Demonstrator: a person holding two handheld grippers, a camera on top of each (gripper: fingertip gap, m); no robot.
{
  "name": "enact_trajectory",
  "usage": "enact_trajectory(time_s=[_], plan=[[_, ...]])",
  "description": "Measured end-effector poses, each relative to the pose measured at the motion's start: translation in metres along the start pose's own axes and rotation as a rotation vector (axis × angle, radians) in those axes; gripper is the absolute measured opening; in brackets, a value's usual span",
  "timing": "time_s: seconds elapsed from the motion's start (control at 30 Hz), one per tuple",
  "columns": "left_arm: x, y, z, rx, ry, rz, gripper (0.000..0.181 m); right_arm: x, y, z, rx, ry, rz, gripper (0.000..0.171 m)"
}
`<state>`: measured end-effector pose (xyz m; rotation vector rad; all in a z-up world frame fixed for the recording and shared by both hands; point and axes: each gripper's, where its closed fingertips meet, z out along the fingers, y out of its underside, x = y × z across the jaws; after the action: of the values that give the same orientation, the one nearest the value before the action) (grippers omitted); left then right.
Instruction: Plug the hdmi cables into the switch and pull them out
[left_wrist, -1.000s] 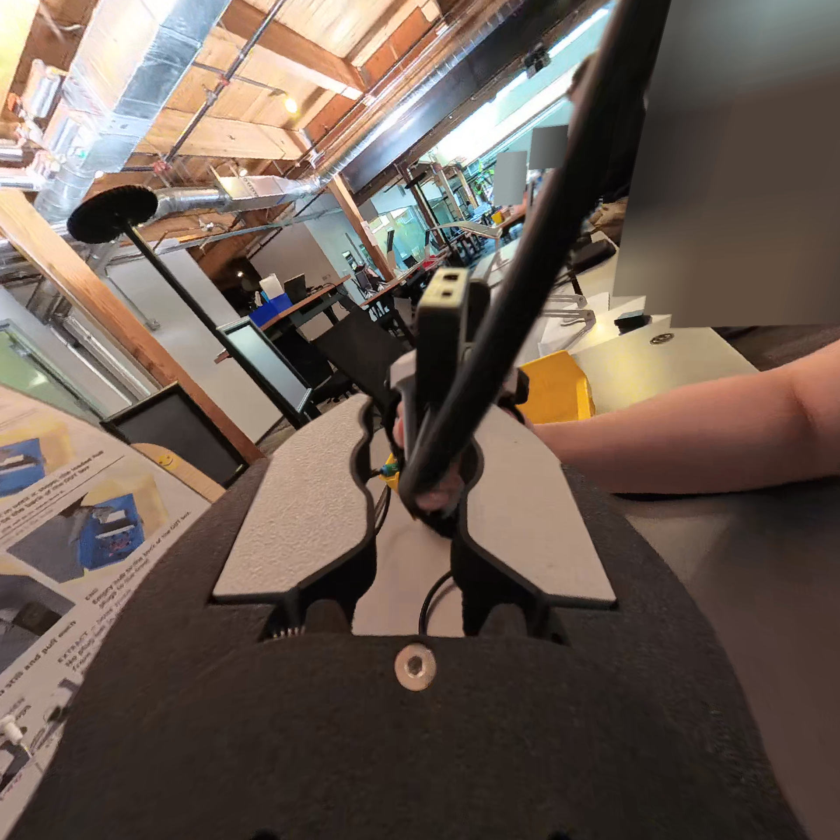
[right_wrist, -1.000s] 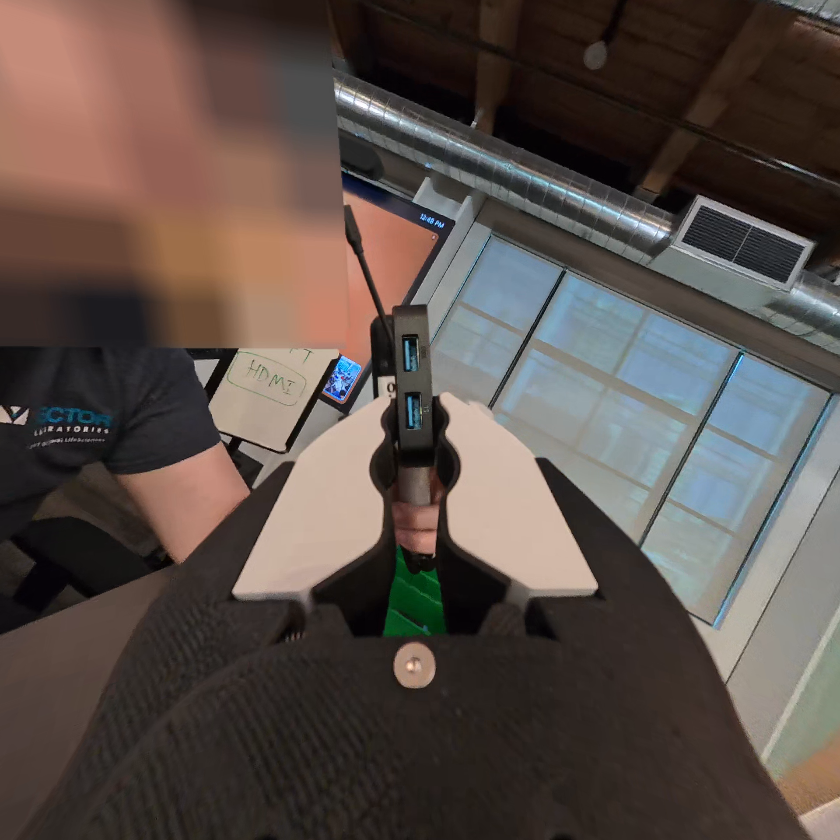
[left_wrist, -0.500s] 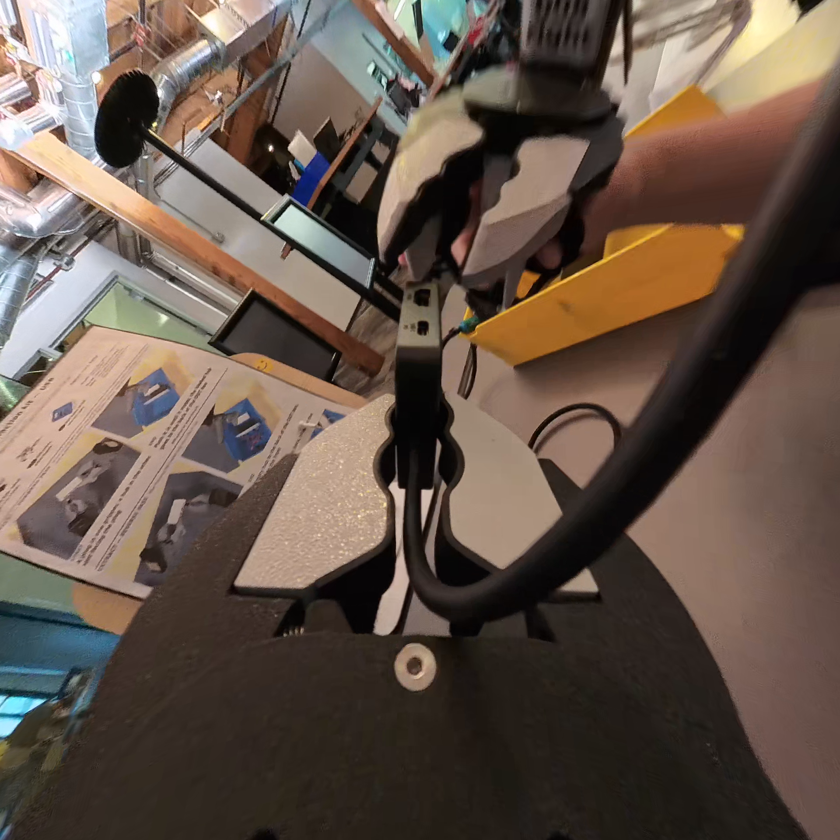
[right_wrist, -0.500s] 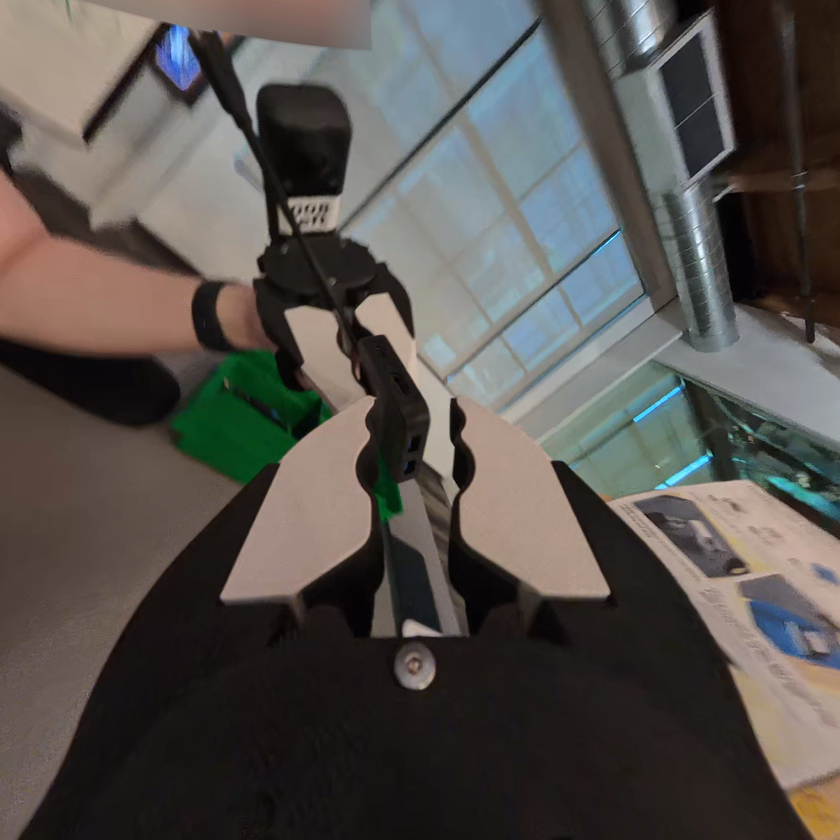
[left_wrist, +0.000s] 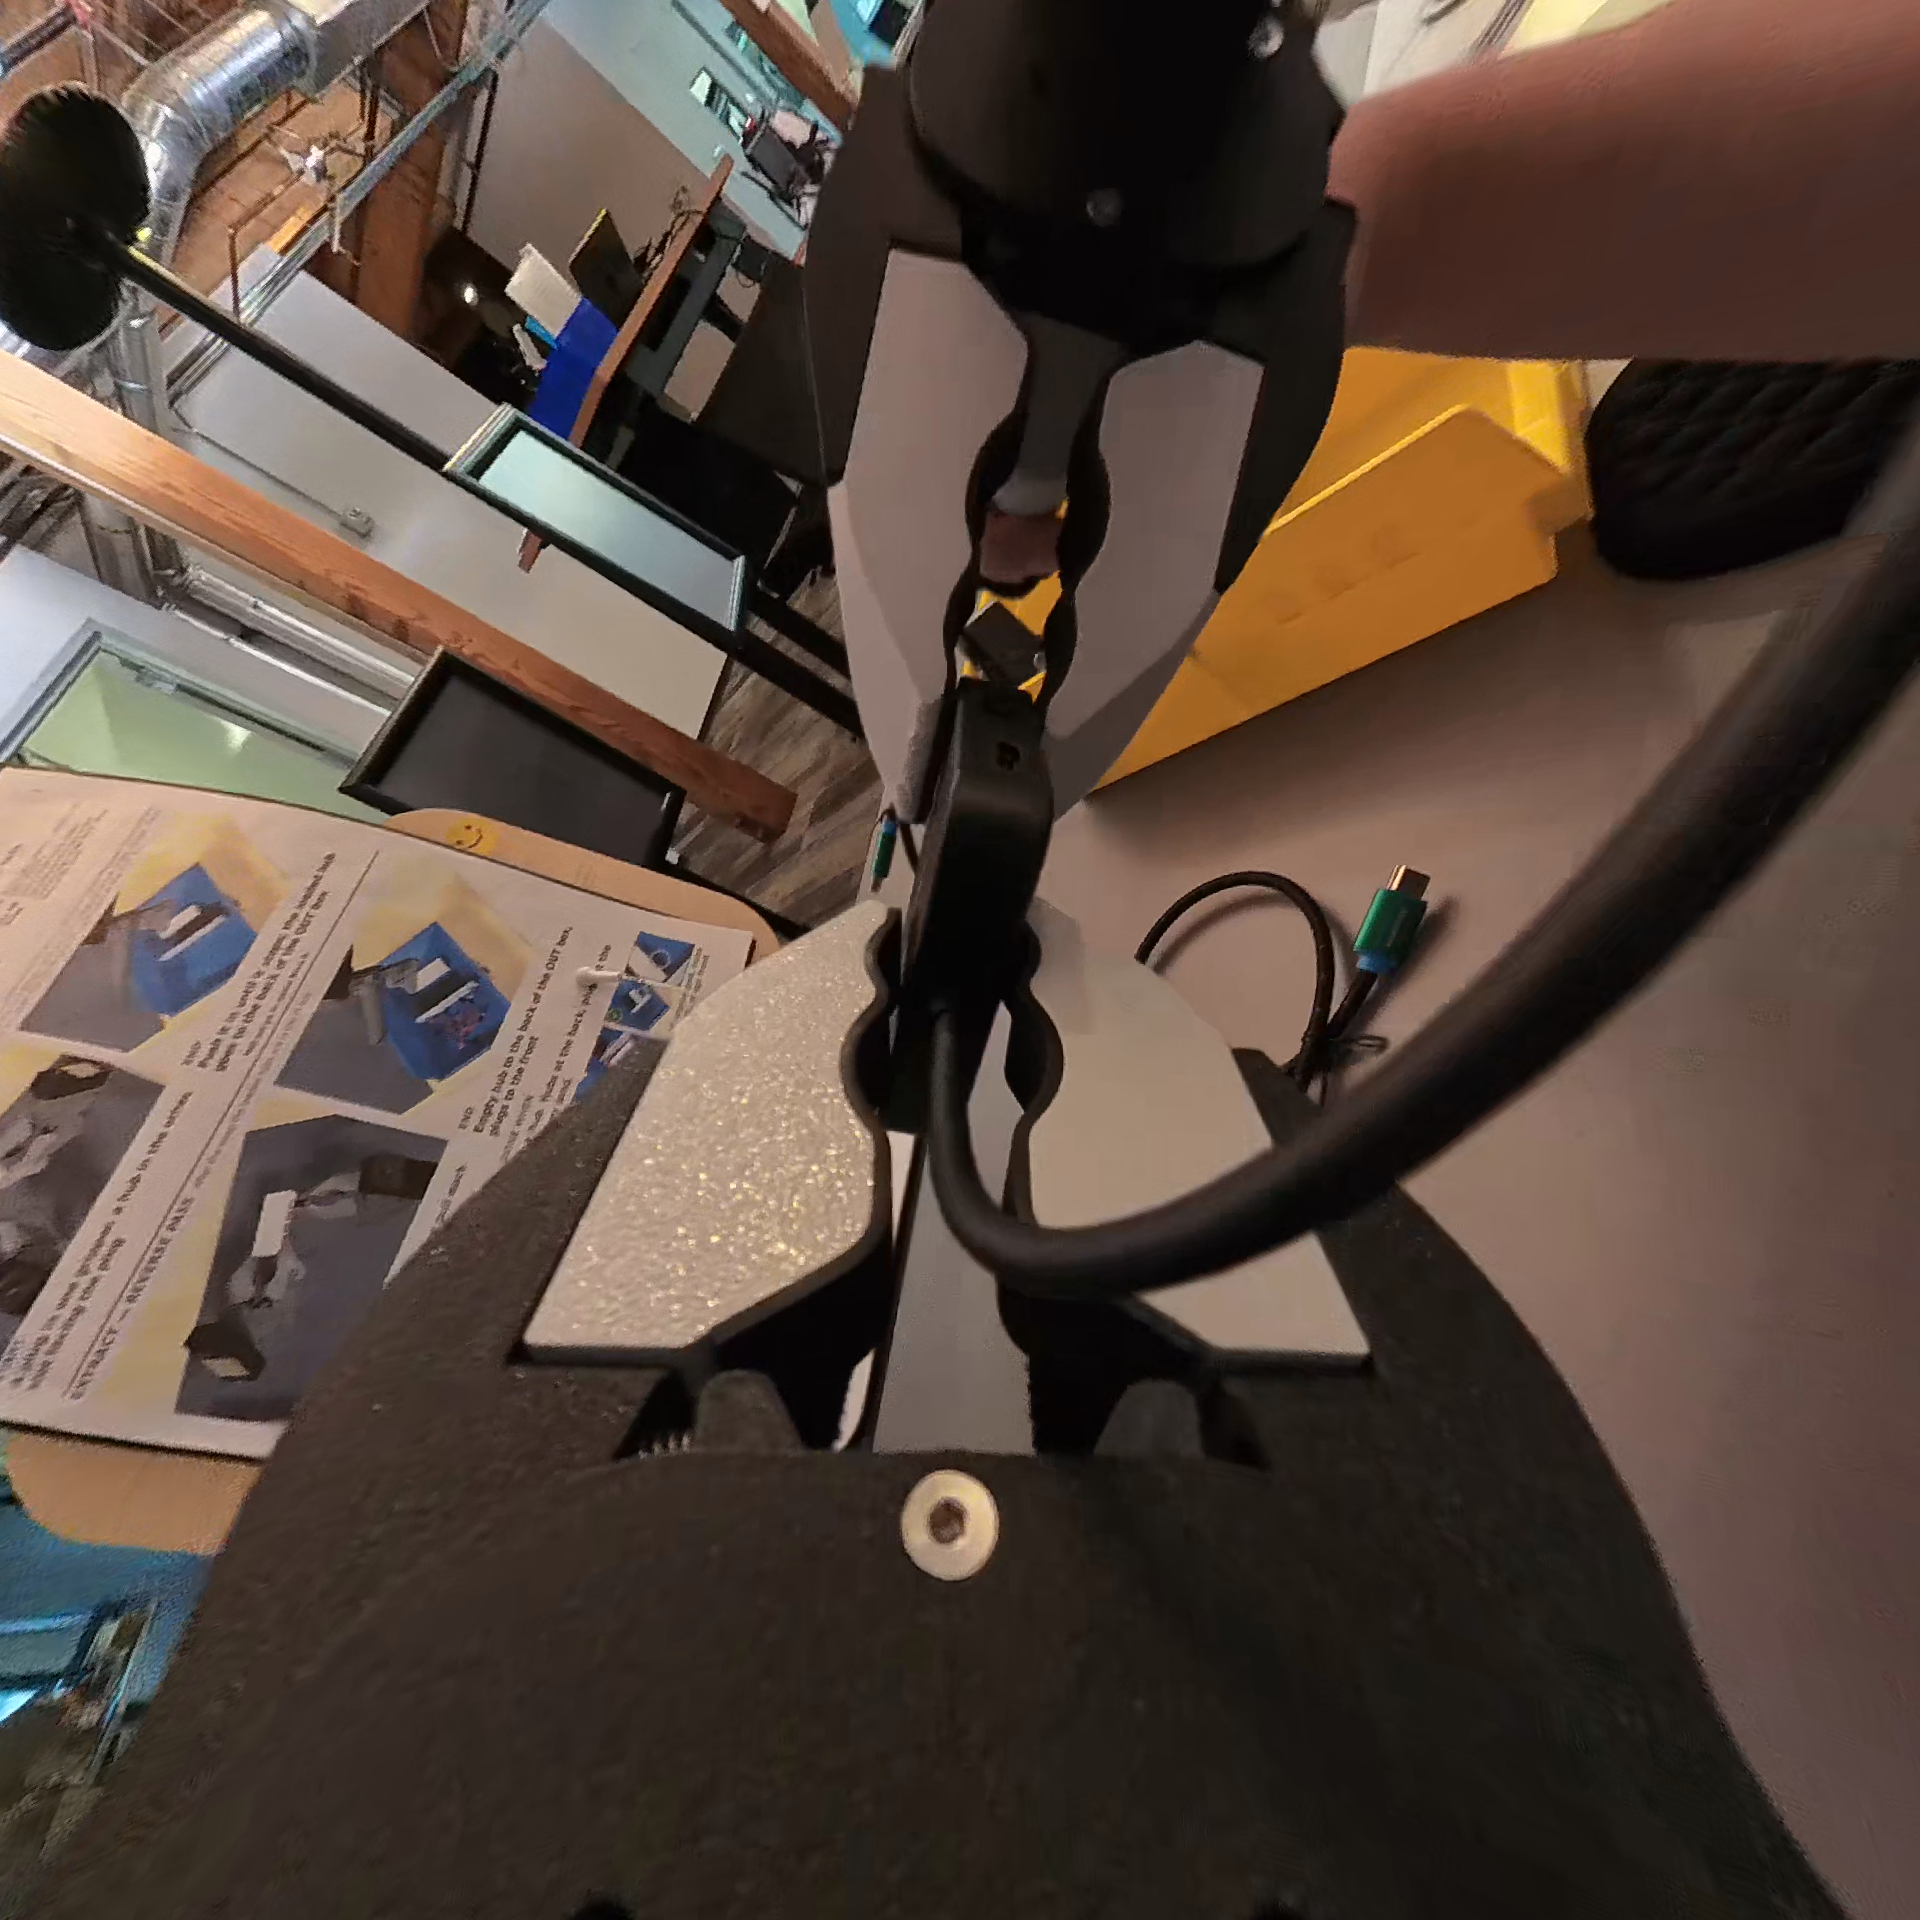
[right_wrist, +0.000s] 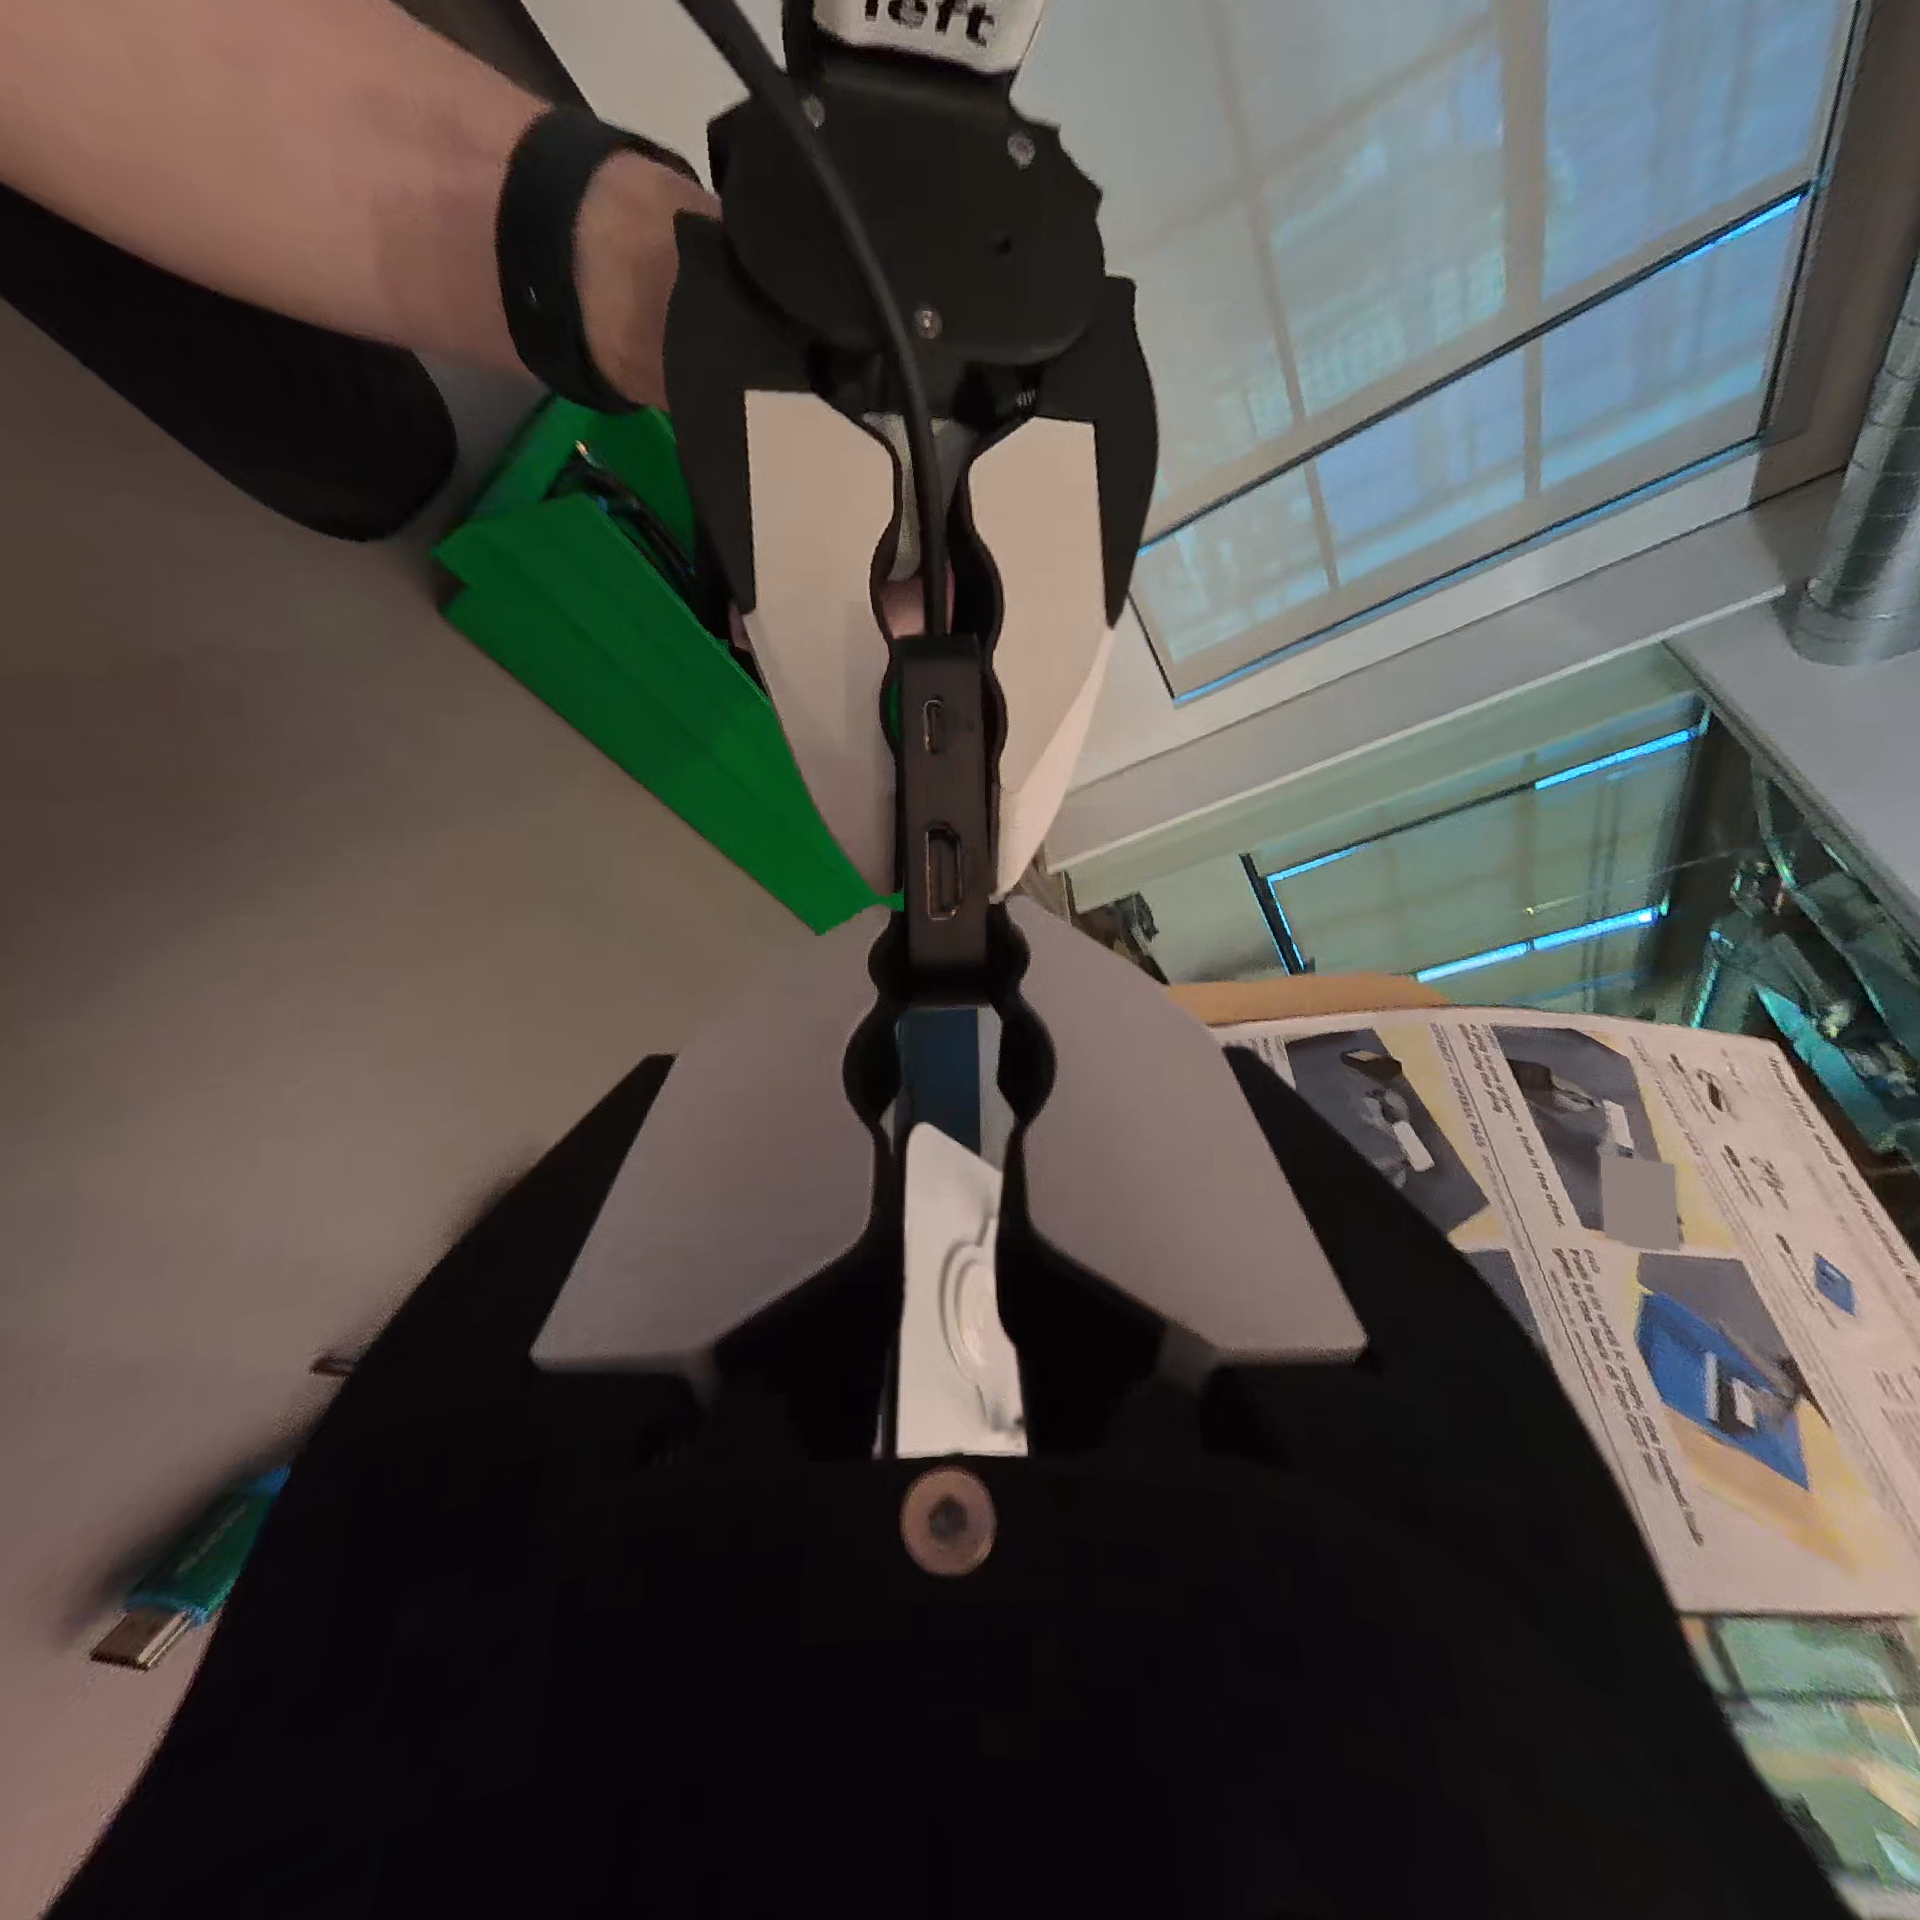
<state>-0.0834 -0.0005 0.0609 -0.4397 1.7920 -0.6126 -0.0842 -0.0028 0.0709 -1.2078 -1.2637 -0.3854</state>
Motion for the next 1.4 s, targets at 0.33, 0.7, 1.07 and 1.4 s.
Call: enact_trajectory(time_s=[0.33, 0.7, 1.07, 1.4], plan=[[0.002, 0.007, 0.007, -0.063, -0.038, 0.104, 0.014, -0.005, 0.004, 0.008, 0.075, 0.004, 0.026, 0.015], [-0.052, 0.035, -0.04, -0.103, -0.235, 0.117, 0.014, 0.001, 0.045, 0.001, -0.057, -0.04, 0.562, 0.023], [-0.08, 0.074, -0.072, -0.156, -0.335, 0.086, 0.014, -0.114, 0.12, 0.043, -0.473, -0.427, 0.936, 0.02], [-0.077, 0.077, -0.066, -0.183, -0.321, 0.093, 0.014, -0.165, 0.169, 0.037, -0.681, -0.512, 1.075, 0.014]])
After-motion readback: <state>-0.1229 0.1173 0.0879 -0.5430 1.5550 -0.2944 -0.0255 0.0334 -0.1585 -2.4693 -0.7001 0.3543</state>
